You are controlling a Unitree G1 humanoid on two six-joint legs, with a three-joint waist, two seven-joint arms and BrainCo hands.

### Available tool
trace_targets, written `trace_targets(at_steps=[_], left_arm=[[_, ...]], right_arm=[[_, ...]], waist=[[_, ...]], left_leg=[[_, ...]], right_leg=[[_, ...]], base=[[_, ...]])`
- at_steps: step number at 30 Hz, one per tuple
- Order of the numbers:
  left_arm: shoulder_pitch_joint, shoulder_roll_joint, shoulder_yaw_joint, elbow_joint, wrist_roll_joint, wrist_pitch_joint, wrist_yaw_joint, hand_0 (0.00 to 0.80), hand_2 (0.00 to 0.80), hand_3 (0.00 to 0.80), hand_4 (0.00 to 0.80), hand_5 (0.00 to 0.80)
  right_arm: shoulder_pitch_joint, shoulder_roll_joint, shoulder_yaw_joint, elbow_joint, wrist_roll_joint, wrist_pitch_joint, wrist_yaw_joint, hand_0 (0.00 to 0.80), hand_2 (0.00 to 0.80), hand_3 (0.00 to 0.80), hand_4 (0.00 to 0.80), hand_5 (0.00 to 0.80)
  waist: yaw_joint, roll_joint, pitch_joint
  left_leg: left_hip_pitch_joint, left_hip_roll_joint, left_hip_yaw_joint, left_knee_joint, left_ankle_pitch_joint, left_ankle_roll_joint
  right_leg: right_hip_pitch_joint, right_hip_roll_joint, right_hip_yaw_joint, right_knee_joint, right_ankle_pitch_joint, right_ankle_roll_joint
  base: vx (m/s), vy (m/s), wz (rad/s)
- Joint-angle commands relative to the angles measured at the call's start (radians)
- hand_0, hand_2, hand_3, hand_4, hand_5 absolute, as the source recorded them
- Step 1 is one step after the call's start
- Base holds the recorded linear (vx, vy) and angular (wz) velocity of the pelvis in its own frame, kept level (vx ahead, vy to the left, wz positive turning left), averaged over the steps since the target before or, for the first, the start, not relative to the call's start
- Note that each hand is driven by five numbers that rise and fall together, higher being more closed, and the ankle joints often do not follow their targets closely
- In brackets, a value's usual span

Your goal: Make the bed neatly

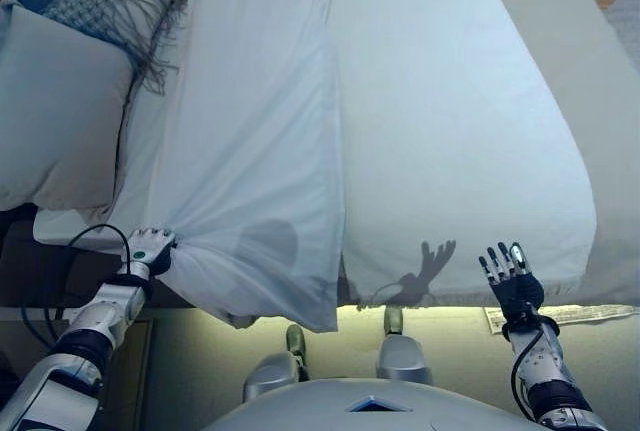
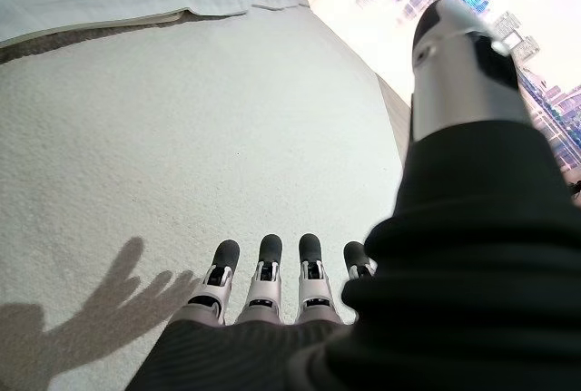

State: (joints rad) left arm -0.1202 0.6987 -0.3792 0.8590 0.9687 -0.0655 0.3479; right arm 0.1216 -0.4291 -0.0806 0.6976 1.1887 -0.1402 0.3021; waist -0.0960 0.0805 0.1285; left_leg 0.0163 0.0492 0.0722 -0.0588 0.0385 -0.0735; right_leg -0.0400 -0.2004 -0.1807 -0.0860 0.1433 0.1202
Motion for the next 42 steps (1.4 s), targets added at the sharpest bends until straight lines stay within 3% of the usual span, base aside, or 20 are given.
trace_targets(at_steps=[1,5,9,12,16,22,24,27,30,35,38,42], left_arm=[[0.121,0.089,0.082,0.221,-0.014,0.121,-0.091,0.000,0.000,0.000,0.000,0.000],[0.118,0.063,0.077,0.268,-0.065,0.083,-0.123,0.000,0.000,0.000,0.000,0.000],[0.107,0.019,0.031,0.303,-0.143,0.042,-0.338,0.000,0.000,0.000,0.000,0.000],[0.113,-0.038,-0.015,0.346,-0.159,0.061,-0.392,0.000,0.000,0.000,0.000,0.000],[0.112,-0.082,-0.044,0.401,-0.122,0.127,-0.375,0.000,0.000,0.000,0.000,0.000],[0.119,-0.044,-0.007,0.380,-0.034,0.204,-0.304,0.000,0.000,0.000,0.000,0.000],[0.121,-0.020,0.020,0.355,-0.028,0.187,-0.243,0.000,0.000,0.000,0.000,0.000],[0.127,0.007,0.062,0.291,-0.108,0.112,-0.172,0.000,0.000,0.000,0.000,0.000],[0.111,0.033,0.127,0.153,-0.265,0.011,-0.142,0.000,0.000,0.000,0.000,0.000],[0.129,0.073,0.257,-0.163,-0.482,-0.092,-0.221,0.000,0.000,0.000,0.000,0.000],[0.143,0.054,0.282,-0.332,-0.641,-0.142,-0.271,0.000,0.000,0.000,0.000,0.000],[0.129,-0.014,0.263,-0.419,-0.789,-0.176,-0.266,0.000,0.000,0.000,0.000,0.000]], right_arm=[[-0.002,0.020,-0.073,0.011,-0.028,-0.018,0.048,0.000,0.000,0.000,0.000,0.000],[-0.010,0.025,-0.072,0.014,-0.038,-0.007,0.045,0.000,0.000,0.000,0.000,0.000],[-0.019,0.026,-0.068,0.011,-0.040,0.011,0.045,0.000,0.000,0.000,0.000,0.000],[-0.035,0.025,-0.066,-0.011,-0.055,0.041,0.025,0.000,0.000,0.000,0.000,0.000],[-0.049,0.027,-0.059,-0.032,-0.076,0.071,0.001,0.000,0.000,0.000,0.000,0.000],[-0.038,0.037,-0.063,-0.035,-0.072,0.057,-0.014,0.000,0.000,0.000,0.000,0.000],[-0.032,0.045,-0.064,-0.036,-0.066,0.048,-0.015,0.000,0.000,0.000,0.000,0.000],[-0.021,0.060,-0.053,-0.046,-0.056,0.031,-0.025,0.000,0.000,0.000,0.000,0.000],[0.002,0.084,-0.039,-0.081,-0.038,0.009,-0.056,0.000,0.000,0.000,0.000,0.000],[0.037,0.107,-0.033,-0.118,0.000,-0.022,-0.065,0.000,0.000,0.000,0.000,0.000],[0.049,0.128,-0.028,-0.125,0.016,-0.036,-0.068,0.000,0.000,0.000,0.000,0.000],[0.048,0.149,-0.010,-0.112,0.001,-0.049,-0.086,0.000,0.000,0.000,0.000,0.000]], waist=[[0.073,-0.026,-0.028],[0.065,-0.029,-0.038],[0.057,-0.031,-0.050],[0.047,-0.028,-0.057],[0.037,-0.028,-0.069],[0.048,-0.024,-0.079],[0.056,-0.023,-0.078],[0.067,-0.025,-0.078],[0.086,-0.033,-0.081],[0.119,-0.049,-0.087],[0.136,-0.061,-0.090],[0.142,-0.070,-0.100]], left_leg=[[-0.084,0.032,-0.027,0.111,-0.028,-0.001],[-0.070,0.039,-0.020,0.103,-0.028,-0.002],[-0.059,0.046,-0.014,0.099,-0.029,-0.002],[-0.047,0.048,-0.010,0.095,-0.031,0.001],[-0.031,0.053,-0.002,0.092,-0.033,0.001],[-0.027,0.051,-0.018,0.077,-0.026,-0.004],[-0.032,0.049,-0.025,0.082,-0.026,-0.006],[-0.034,0.045,-0.036,0.086,-0.028,-0.006],[-0.034,0.044,-0.042,0.081,-0.025,-0.006],[-0.035,0.044,-0.050,0.076,-0.026,-0.005],[-0.030,0.046,-0.053,0.071,-0.026,-0.002],[-0.018,0.048,-0.052,0.048,-0.017,-0.001]], right_leg=[[-0.007,-0.094,0.002,0.111,-0.062,0.093],[0.002,-0.083,0.006,0.103,-0.069,0.091],[0.009,-0.072,0.008,0.101,-0.075,0.087],[0.017,-0.068,0.013,0.102,-0.081,0.085],[0.034,-0.062,0.014,0.101,-0.090,0.078],[0.042,-0.057,0.007,0.092,-0.091,0.075],[0.041,-0.057,0.005,0.091,-0.090,0.074],[0.043,-0.055,0.006,0.089,-0.089,0.072],[0.049,-0.052,-0.001,0.084,-0.085,0.072],[0.056,-0.046,-0.011,0.074,-0.079,0.073],[0.060,-0.042,-0.017,0.072,-0.077,0.073],[0.069,-0.032,-0.019,0.060,-0.072,0.070]], base=[[0.029,-0.038,-0.05],[0.032,-0.045,-0.04],[0.022,-0.056,-0.03],[0.033,-0.036,-0.04],[0.046,-0.035,0.00],[0.010,-0.012,0.03],[-0.021,-0.010,0.07],[-0.019,-0.026,0.16],[-0.022,-0.057,0.07],[-0.042,-0.083,0.07],[-0.043,-0.110,0.02],[-0.024,-0.083,0.03]])
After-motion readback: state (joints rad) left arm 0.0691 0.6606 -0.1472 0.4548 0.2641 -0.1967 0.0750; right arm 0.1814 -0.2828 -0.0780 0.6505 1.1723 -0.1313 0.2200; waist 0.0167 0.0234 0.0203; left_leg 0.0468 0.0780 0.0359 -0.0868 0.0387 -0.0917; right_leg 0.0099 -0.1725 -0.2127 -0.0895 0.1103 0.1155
